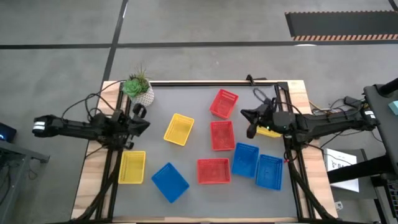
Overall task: Stack baskets by color
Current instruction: Stack the middle red bin on the top red bin
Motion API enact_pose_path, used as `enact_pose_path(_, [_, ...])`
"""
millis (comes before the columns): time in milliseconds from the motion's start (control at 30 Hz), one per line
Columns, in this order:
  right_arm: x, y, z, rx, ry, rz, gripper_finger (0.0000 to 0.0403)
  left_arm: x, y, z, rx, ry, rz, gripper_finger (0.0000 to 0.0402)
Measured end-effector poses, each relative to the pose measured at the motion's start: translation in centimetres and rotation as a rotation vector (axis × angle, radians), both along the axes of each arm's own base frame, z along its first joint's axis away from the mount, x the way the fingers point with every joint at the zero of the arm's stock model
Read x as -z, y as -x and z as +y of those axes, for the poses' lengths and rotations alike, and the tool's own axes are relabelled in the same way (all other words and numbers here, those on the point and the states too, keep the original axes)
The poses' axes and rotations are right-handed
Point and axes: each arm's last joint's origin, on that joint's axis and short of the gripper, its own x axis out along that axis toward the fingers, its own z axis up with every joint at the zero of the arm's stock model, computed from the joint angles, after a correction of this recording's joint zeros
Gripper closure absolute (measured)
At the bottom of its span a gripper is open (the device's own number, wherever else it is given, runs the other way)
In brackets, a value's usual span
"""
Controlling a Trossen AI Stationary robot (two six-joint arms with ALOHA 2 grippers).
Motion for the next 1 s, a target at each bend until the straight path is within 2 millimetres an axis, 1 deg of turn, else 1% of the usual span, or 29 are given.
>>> enact_pose_path(133, [1.5,-0.9,1.3,-0.073,0.023,0.039,0.038,0.2,-1.0,0.1,-0.035,0.01,0.052,0.0402])
enact_pose_path(233, [2.1,-1.7,2.1,-0.11,0.032,0.011,0.038,0.7,-1.6,0.1,-0.065,-0.034,0.091,0.0402])
enact_pose_path(300, [2.8,-2.3,2.6,-0.13,0.041,0.027,0.038,1.0,-1.8,0.1,-0.083,-0.069,0.109,0.0402])
enact_pose_path(433, [3.7,-3.7,3.0,-0.142,0.064,0.026,0.038,1.3,-2.2,0.1,-0.124,-0.15,0.127,0.0402])
enact_pose_path(567, [4.6,-4.7,3.2,-0.157,0.138,0.102,0.038,1.3,-2.4,0.1,-0.158,-0.215,0.117,0.0402])
enact_pose_path(700, [4.6,-5.8,3.4,-0.193,0.241,0.165,0.038,1.2,-2.3,0.1,-0.173,-0.232,0.083,0.0402])
enact_pose_path(867, [3.9,-7.3,3.7,-0.188,0.229,0.155,0.038,1.0,-2.2,0.1,-0.175,-0.232,0.064,0.0402])
enact_pose_path(1000, [3.3,-8.5,3.9,-0.201,0.264,0.173,0.038,1.0,-2.2,0.1,-0.176,-0.231,0.06,0.0402])
